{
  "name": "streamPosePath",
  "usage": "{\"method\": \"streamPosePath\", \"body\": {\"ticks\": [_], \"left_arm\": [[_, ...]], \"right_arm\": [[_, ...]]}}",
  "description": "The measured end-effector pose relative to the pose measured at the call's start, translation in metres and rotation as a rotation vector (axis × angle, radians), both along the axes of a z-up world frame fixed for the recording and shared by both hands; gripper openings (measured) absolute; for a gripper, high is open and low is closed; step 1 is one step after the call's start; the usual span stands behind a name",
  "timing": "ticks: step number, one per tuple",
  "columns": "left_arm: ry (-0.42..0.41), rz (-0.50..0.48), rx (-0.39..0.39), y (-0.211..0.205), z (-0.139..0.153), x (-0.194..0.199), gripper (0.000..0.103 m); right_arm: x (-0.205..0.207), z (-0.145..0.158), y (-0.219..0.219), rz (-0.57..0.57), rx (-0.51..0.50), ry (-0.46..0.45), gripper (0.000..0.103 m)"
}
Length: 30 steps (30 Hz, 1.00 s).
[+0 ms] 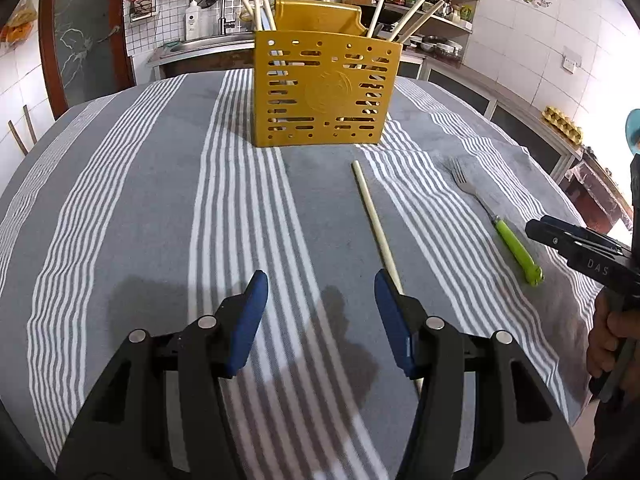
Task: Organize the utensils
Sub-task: 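Move the left tool down over the last wooden chopstick while the right tool approaches the green-handled fork, then close the left tool on the chopstick while the right tool closes on the fork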
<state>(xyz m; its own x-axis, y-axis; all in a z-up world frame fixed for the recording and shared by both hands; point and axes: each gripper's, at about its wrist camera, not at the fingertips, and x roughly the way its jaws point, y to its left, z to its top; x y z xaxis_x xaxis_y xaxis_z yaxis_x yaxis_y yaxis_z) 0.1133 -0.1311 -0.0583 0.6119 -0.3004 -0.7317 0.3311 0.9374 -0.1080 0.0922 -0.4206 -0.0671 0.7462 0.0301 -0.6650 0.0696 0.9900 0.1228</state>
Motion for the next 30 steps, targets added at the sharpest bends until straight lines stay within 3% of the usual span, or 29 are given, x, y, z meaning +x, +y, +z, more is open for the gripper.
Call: {"method": "streamPosePath", "body": {"ticks": [11, 16, 20, 30], "left_arm": [[0.055, -0.056, -0.010, -0.042, -0.006, 0.051, 0.054], [0.082, -0.052, 0.045, -0.063, -0.014, 0.078, 0.054], [0.113, -0.057, 0.073, -0.074, -0.022, 0.093, 0.040], [0.117, -0.039, 0.087, -0.072, -0.029, 0.112, 0.020]], "right_arm": [[0.035, 0.004, 0.004, 0.007, -0.034, 0.013, 0.047], [0.046, 0.001, 0.002, 0.008, -0.035, 0.030, 0.047], [0.061, -0.002, 0.001, 0.013, -0.029, 0.053, 0.047], [0.105, -0.012, 0.006, 0.055, -0.027, 0.126, 0.047]]}}
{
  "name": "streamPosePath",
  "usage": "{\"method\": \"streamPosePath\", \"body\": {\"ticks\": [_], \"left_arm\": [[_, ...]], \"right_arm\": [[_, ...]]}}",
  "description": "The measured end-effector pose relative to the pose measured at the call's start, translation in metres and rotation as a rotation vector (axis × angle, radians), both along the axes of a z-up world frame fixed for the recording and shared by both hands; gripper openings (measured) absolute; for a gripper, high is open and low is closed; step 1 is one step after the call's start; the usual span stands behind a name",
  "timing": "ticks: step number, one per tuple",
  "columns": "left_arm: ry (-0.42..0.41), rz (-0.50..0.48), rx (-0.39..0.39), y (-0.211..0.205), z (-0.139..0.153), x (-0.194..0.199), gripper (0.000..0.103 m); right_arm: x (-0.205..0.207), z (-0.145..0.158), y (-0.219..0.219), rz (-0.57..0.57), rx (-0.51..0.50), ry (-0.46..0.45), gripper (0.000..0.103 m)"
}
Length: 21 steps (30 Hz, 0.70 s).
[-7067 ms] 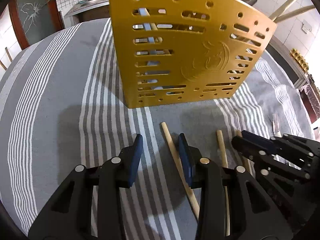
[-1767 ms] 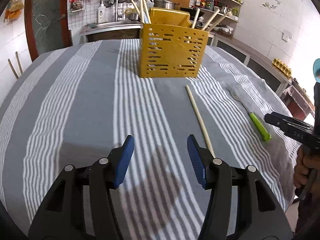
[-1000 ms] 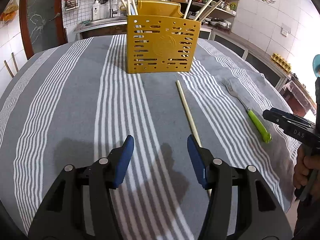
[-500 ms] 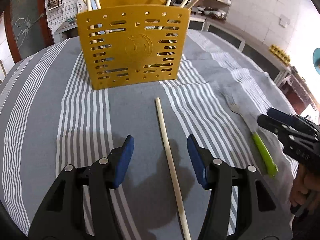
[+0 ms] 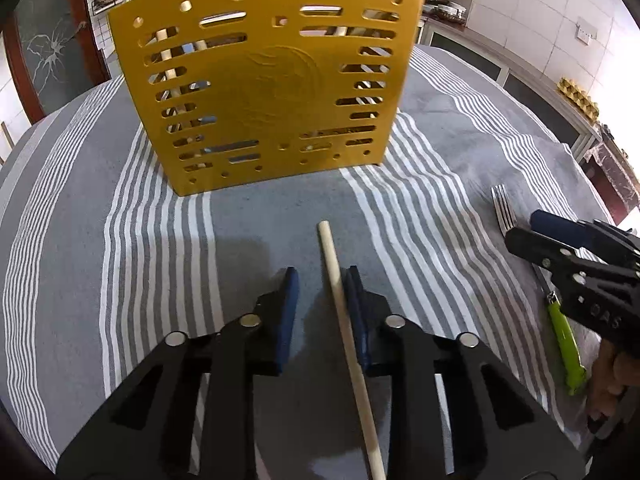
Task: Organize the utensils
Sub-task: 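Close the left tool on the chopstick while the right tool closes on the fork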
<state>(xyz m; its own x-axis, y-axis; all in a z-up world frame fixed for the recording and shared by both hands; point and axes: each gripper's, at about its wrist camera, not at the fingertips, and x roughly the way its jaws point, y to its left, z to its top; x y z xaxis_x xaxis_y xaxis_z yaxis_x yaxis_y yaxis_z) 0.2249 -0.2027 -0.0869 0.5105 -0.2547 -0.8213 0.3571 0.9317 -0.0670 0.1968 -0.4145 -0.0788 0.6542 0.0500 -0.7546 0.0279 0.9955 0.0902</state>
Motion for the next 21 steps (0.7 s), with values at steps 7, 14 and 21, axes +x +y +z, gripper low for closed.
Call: {"method": "streamPosePath", "body": {"ticks": [7, 14, 21], "left_arm": [[-0.003, -0.003, 0.004, 0.003, -0.003, 0.005, 0.018], [0.003, -0.006, -0.002, 0.001, -0.002, 0.009, 0.018], [0.007, -0.008, -0.018, 0.010, 0.000, 0.008, 0.018]], "right_arm": [[0.014, -0.009, 0.003, 0.023, -0.037, 0.031, 0.040], [0.020, -0.003, -0.008, 0.016, 0.016, 0.041, 0.023], [0.014, 0.009, -0.012, -0.016, 0.009, -0.011, 0.023]]}}
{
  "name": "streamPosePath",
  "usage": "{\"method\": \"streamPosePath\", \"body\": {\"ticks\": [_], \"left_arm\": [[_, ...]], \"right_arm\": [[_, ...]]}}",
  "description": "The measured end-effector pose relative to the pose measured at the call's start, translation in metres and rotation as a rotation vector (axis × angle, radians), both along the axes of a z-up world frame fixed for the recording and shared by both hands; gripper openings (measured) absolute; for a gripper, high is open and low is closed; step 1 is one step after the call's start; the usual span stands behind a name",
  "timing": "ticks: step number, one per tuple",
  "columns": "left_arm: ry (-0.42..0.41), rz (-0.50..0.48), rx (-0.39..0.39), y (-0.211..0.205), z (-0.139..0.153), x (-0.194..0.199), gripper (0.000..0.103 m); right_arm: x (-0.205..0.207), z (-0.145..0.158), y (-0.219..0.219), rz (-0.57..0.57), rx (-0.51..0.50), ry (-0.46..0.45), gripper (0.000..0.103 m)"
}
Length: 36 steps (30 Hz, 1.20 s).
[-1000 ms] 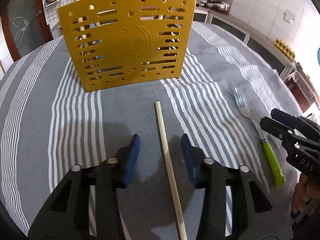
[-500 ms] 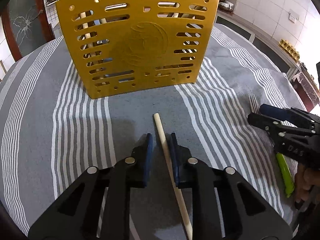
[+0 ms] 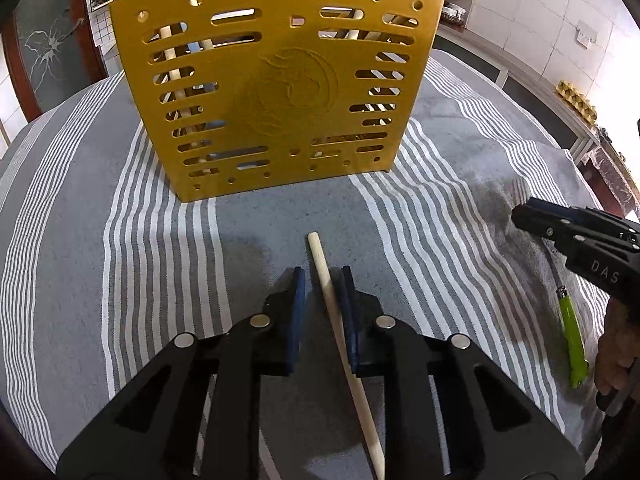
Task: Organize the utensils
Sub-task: 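Close the left tool on the chopstick while the right tool closes on the fork, then lift the chopstick toward the yellow holder with the left tool while the right tool lifts the fork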
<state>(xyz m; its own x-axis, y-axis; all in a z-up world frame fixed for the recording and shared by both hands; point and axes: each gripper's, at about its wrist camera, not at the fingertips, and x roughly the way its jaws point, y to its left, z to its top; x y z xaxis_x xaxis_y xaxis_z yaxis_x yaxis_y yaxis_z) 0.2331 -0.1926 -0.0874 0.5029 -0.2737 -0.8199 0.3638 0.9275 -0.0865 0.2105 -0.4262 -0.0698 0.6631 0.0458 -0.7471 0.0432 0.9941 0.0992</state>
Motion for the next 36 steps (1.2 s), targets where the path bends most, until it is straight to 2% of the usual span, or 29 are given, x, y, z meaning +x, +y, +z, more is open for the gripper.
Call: {"method": "streamPosePath", "body": {"ticks": [4, 7, 13, 21, 27, 28, 29, 31, 32, 33, 35, 36], "left_arm": [[-0.011, 0.010, -0.015, 0.008, 0.006, -0.002, 0.018], [-0.030, 0.012, -0.022, 0.013, 0.011, -0.005, 0.018], [-0.043, 0.016, -0.049, 0.022, 0.015, -0.014, 0.015], [-0.037, -0.013, -0.064, 0.017, 0.017, -0.017, 0.005], [-0.016, -0.031, -0.059, 0.010, 0.015, -0.016, 0.007], [-0.013, -0.035, -0.049, 0.007, 0.014, -0.015, 0.010], [-0.009, -0.032, -0.036, 0.003, 0.013, -0.013, 0.020], [0.004, -0.023, 0.005, -0.003, 0.008, -0.009, 0.021], [0.027, -0.015, 0.013, -0.005, 0.001, -0.005, 0.021], [0.018, -0.007, 0.021, -0.006, 0.000, -0.004, 0.013], [-0.002, -0.001, 0.048, -0.009, -0.001, -0.005, 0.004], [0.000, 0.001, 0.038, -0.009, -0.001, -0.005, 0.004]], "right_arm": [[-0.006, 0.009, -0.002, -0.006, 0.012, -0.044, 0.022], [-0.019, 0.018, 0.003, 0.014, 0.011, -0.118, 0.022], [-0.041, 0.035, 0.001, -0.016, -0.004, -0.224, 0.022], [-0.071, 0.059, -0.002, -0.047, -0.017, -0.354, 0.022], [-0.073, 0.059, -0.008, -0.055, -0.010, -0.347, 0.022], [-0.073, 0.059, -0.008, -0.053, -0.006, -0.345, 0.022], [-0.073, 0.059, -0.008, -0.051, -0.007, -0.344, 0.022], [-0.072, 0.058, -0.008, -0.050, -0.005, -0.339, 0.022], [-0.071, 0.059, -0.007, -0.048, -0.005, -0.340, 0.022], [-0.071, 0.059, -0.007, -0.046, -0.006, -0.339, 0.022], [-0.071, 0.059, -0.006, -0.040, -0.007, -0.338, 0.022], [-0.071, 0.059, -0.006, -0.038, -0.010, -0.339, 0.022]]}}
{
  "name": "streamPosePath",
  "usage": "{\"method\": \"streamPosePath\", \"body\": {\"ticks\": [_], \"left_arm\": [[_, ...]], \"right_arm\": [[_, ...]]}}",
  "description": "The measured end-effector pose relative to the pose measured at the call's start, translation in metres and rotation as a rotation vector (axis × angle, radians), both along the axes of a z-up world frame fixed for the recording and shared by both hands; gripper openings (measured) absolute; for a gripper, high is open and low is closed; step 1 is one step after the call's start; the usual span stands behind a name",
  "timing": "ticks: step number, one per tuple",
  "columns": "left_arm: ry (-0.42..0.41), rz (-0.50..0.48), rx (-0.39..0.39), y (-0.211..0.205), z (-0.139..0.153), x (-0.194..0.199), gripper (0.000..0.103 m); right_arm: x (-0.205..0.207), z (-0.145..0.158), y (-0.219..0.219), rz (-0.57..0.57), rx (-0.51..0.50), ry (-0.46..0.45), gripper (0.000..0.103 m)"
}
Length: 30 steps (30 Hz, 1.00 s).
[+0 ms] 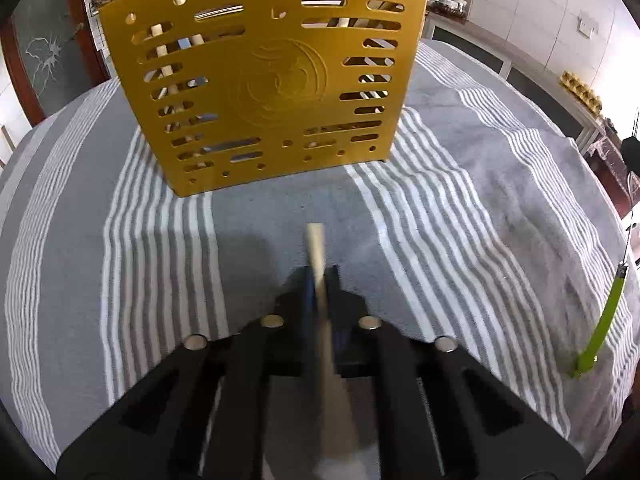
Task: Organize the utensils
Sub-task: 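Lift the chopstick toward the yellow holder with the left tool while the right tool lifts the fork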
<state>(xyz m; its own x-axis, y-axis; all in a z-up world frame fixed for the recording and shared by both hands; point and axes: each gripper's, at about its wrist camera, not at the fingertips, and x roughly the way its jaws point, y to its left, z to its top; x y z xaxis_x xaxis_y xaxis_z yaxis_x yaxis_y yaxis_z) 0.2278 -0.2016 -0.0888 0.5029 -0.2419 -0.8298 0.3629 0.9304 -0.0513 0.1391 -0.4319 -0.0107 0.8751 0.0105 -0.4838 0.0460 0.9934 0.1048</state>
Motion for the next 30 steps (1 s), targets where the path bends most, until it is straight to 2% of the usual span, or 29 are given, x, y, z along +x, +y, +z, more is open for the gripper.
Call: {"method": "streamPosePath", "body": {"ticks": [5, 15, 30], "left_arm": [[-0.005, 0.005, -0.041, 0.006, 0.009, -0.002, 0.004], [-0.179, -0.005, -0.172, 0.025, 0.069, -0.029, 0.004], [-0.258, -0.002, -0.216, 0.042, 0.095, -0.046, 0.004]], "right_arm": [[-0.002, 0.005, 0.001, 0.002, 0.005, -0.015, 0.022], [-0.016, 0.014, 0.006, 0.018, 0.011, -0.075, 0.022], [-0.032, 0.027, 0.012, 0.041, -0.020, -0.128, 0.020]]}}
